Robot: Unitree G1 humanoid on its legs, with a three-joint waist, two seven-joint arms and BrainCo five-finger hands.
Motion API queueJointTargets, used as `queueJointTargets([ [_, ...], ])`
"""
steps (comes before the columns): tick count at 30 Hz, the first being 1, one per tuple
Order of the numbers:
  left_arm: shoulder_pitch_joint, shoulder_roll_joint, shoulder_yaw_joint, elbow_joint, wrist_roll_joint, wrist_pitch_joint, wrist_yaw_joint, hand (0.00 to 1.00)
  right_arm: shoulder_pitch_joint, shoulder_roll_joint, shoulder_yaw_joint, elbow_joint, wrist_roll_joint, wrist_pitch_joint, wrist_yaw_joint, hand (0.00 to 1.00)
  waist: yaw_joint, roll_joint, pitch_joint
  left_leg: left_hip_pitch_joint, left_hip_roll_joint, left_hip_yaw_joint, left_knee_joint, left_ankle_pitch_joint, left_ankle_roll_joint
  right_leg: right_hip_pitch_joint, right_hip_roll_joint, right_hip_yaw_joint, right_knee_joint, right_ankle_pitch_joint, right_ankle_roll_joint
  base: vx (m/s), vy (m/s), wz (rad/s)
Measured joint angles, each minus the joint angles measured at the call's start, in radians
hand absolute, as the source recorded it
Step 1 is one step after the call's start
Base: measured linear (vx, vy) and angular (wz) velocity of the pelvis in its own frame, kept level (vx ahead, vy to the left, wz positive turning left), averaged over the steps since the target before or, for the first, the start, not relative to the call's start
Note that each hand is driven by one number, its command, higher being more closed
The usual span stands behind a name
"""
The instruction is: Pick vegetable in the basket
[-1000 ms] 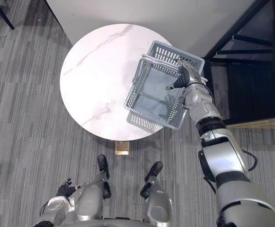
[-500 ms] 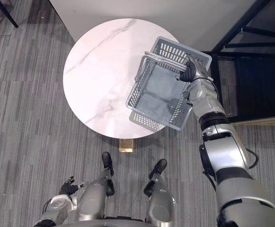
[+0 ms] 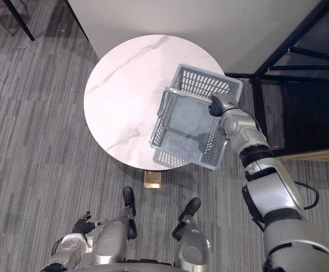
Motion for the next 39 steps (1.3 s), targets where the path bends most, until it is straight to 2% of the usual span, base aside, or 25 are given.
queueJointTargets([
  [4, 0.001, 0.002, 0.0, -0.001, 0.025, 0.012, -0.003, 0.0, 0.067, 0.001, 0.044, -0.066, 0.0, -0.004, 0.04, 1.0, 0.004, -0.013, -0.026, 0.028, 0.002, 0.005, 0.0, -0.002, -0.003, 0.025, 0.002, 0.008, -0.002, 0.001, 0.001, 0.02, 0.002, -0.04],
  [9, 0.018, 0.009, 0.034, 0.0, 0.039, 0.027, -0.01, 0.0, 0.209, 0.001, 0.094, -0.252, -0.006, -0.008, 0.086, 1.0, 0.001, -0.05, -0.099, 0.042, 0.007, 0.026, 0.0, -0.004, -0.005, 0.03, 0.01, 0.029, -0.016, 0.004, 0.005, 0.04, -0.007, -0.12],
  [14, 0.073, 0.009, 0.086, 0.006, 0.065, 0.033, -0.01, 0.0, 0.348, -0.067, 0.093, -0.484, 0.009, -0.027, 0.089, 1.0, -0.037, -0.077, -0.183, 0.071, 0.014, 0.05, 0.0, -0.012, -0.01, 0.045, 0.02, 0.055, -0.032, 0.007, 0.009, 0.02, -0.015, -0.15],
  [17, 0.105, 0.005, 0.112, 0.009, 0.069, 0.034, -0.012, 0.0, 0.42, -0.102, 0.089, -0.571, 0.03, -0.053, 0.09, 1.0, -0.048, -0.081, -0.229, 0.086, 0.016, 0.072, 0.0, -0.02, -0.014, 0.046, 0.027, 0.081, -0.045, 0.01, 0.013, 0.01, -0.014, -0.27],
  [21, 0.134, -0.001, 0.143, 0.011, 0.07, 0.034, -0.034, 0.0, 0.523, -0.148, 0.078, -0.62, 0.046, -0.076, 0.111, 1.0, -0.056, -0.078, -0.249, 0.113, 0.02, 0.083, -0.006, -0.03, -0.023, 0.067, 0.032, 0.093, -0.049, 0.005, 0.018, 0.0, -0.01, -0.1],
  [24, 0.156, -0.006, 0.172, 0.039, 0.089, 0.037, -0.045, 0.0, 0.602, -0.151, 0.04, -0.62, 0.045, -0.086, 0.131, 1.0, -0.059, -0.075, -0.269, 0.125, 0.02, 0.091, -0.006, -0.036, -0.022, 0.068, 0.031, 0.104, -0.041, 0.004, 0.017, 0.02, 0.002, -0.11],
  [26, 0.172, -0.016, 0.188, 0.047, 0.109, 0.047, -0.049, 0.0, 0.644, -0.152, 0.012, -0.621, 0.045, -0.087, 0.132, 1.0, -0.06, -0.074, -0.27, 0.146, 0.017, 0.108, -0.006, -0.044, -0.021, 0.056, 0.016, 0.125, 0.01, -0.02, 0.017, 0.02, 0.026, -0.2],
  [28, 0.179, -0.016, 0.19, 0.049, 0.117, 0.055, -0.049, 0.0, 0.721, -0.154, -0.049, -0.653, 0.045, -0.086, 0.136, 1.0, -0.066, -0.078, -0.27, 0.175, 0.003, 0.122, -0.007, -0.053, -0.016, 0.025, -0.021, 0.158, 0.12, -0.055, 0.023, 0.02, 0.045, -0.16],
  [29, 0.179, -0.015, 0.186, 0.049, 0.118, 0.055, -0.049, 0.0, 0.738, -0.155, -0.065, -0.668, 0.045, -0.087, 0.138, 1.0, -0.069, -0.08, -0.269, 0.183, 0.0, 0.128, -0.007, -0.056, -0.014, 0.02, -0.027, 0.171, 0.14, -0.058, 0.027, 0.01, 0.076, -0.34],
  [30, 0.179, -0.01, 0.174, 0.049, 0.139, 0.055, -0.049, 0.0, 0.768, -0.158, -0.087, -0.705, 0.045, -0.088, 0.138, 1.0, -0.078, -0.083, -0.269, 0.193, -0.008, 0.152, -0.007, -0.063, -0.01, -0.006, -0.036, 0.228, 0.177, -0.052, 0.034, -0.01, 0.07, -0.46],
  [32, 0.176, -0.002, 0.151, 0.049, 0.151, 0.054, -0.048, 0.0, 0.787, -0.158, -0.102, -0.733, 0.038, -0.09, 0.138, 1.0, -0.087, -0.082, -0.269, 0.192, -0.003, 0.188, -0.008, -0.073, -0.002, -0.05, -0.028, 0.302, 0.203, -0.017, 0.053, -0.05, 0.07, -0.69],
  [33, 0.161, 0.005, 0.132, 0.049, 0.155, 0.054, -0.048, 0.0, 0.803, -0.158, -0.109, -0.752, 0.026, -0.092, 0.137, 1.0, -0.089, -0.08, -0.271, 0.178, 0.012, 0.228, -0.009, -0.08, -0.006, -0.102, 0.003, 0.357, 0.197, 0.063, 0.05, -0.09, 0.075, -0.87],
  [34, 0.149, 0.008, 0.125, 0.048, 0.156, 0.053, -0.048, 0.0, 0.806, -0.155, -0.109, -0.755, 0.025, -0.092, 0.138, 1.0, -0.089, -0.081, -0.271, 0.172, 0.011, 0.243, -0.008, -0.087, -0.006, -0.12, 0.021, 0.365, 0.176, 0.115, 0.035, -0.09, 0.108, -1.38],
  [35, 0.139, 0.014, 0.112, 0.049, 0.156, 0.053, -0.048, 0.0, 0.804, -0.15, -0.11, -0.765, 0.025, -0.092, 0.138, 1.0, -0.08, -0.083, -0.272, 0.162, 0.023, 0.265, 0.001, -0.097, 0.021, -0.134, 0.063, 0.358, 0.075, 0.244, 0.001, -0.07, 0.063, -1.36],
  [36, 0.14, 0.011, 0.108, 0.053, 0.157, 0.052, -0.049, 0.0, 0.799, -0.15, -0.11, -0.771, 0.024, -0.094, 0.138, 1.0, -0.072, -0.077, -0.27, 0.159, 0.051, 0.304, -0.008, -0.074, 0.057, -0.141, 0.075, 0.334, 0.066, 0.251, -0.028, -0.13, 0.076, -1.54],
  [37, 0.132, 0.013, 0.103, 0.074, 0.158, 0.049, -0.049, 0.0, 0.799, -0.142, -0.108, -0.772, 0.023, -0.094, 0.137, 1.0, -0.086, -0.081, -0.27, 0.166, 0.056, 0.37, -0.007, -0.07, 0.063, -0.171, 0.034, 0.178, 0.278, 0.041, -0.184, -0.11, 0.041, -1.12],
  [38, 0.133, 0.02, 0.089, 0.075, 0.162, 0.047, -0.048, 0.0, 0.799, -0.142, -0.106, -0.767, 0.023, -0.094, 0.137, 1.0, -0.1, -0.085, -0.273, 0.184, 0.055, 0.396, -0.007, -0.07, 0.064, -0.16, -0.021, 0.074, 0.441, -0.083, -0.188, -0.07, 0.044, -1.04],
  [39, 0.133, 0.023, 0.078, 0.075, 0.164, 0.047, -0.047, 0.0, 0.794, -0.142, -0.103, -0.764, 0.024, -0.093, 0.137, 1.0, -0.101, -0.091, -0.277, 0.202, 0.053, 0.433, -0.001, -0.071, 0.064, -0.137, -0.07, -0.013, 0.532, -0.151, -0.185, 0.0, -0.012, -1.22],
])
